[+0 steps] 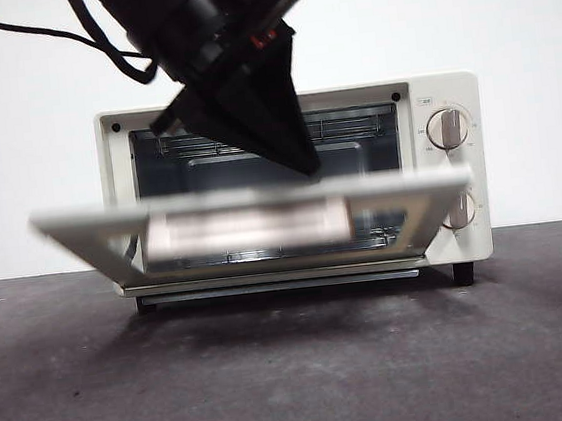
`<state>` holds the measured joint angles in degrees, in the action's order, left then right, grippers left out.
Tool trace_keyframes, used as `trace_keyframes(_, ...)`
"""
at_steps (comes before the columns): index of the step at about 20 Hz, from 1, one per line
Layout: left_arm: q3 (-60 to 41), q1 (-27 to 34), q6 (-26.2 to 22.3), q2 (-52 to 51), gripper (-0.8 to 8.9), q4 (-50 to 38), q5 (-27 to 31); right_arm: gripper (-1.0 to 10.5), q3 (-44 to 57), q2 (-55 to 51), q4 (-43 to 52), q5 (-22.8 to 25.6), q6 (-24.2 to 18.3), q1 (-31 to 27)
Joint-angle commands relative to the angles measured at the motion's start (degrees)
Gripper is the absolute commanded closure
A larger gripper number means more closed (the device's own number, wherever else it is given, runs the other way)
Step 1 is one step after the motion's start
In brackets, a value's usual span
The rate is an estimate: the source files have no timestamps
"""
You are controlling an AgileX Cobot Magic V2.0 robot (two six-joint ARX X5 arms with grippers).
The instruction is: Eggoven
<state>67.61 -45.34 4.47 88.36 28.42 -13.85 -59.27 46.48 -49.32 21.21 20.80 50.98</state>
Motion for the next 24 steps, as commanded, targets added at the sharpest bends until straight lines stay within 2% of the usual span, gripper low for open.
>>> trace_keyframes(1,0.70,-0.22,0.74,-3.89,8.06,0.17,-0.04,9.4,-0.96,2.36,1.57,-0.09,-0.85,0.52)
trace_keyframes(4,0.70,1.55,1.27,-9.75,8.06,1.03,-0.02,9.4,-0.96,6.62,4.87,-1.27,-1.99,0.46)
trace_keyframes(8,0.46,5.68,1.36,-19.56,8.06,4.87,0.00,9.4,-0.96,13.53,10.88,-6.10,-2.73,-1.49)
trace_keyframes(11,-1.14,10.56,1.60,-28.13,8.06,6.60,0.00,9.4,-0.96,19.87,18.47,-12.94,-2.86,-4.04)
trace_keyframes(14,-4.94,16.31,1.60,-36.13,8.07,8.81,0.00,9.4,-0.96,25.79,24.85,-15.61,-2.80,-6.29)
trace_keyframes(17,-10.58,22.08,1.57,-43.69,8.07,10.69,-0.04,9.4,-0.94,32.24,30.53,-15.87,-2.80,-7.48)
trace_keyframes(24,-17.29,26.67,1.55,-50.86,8.07,13.33,-0.09,9.4,-0.94,40.52,39.04,-15.30,-2.75,-8.96)
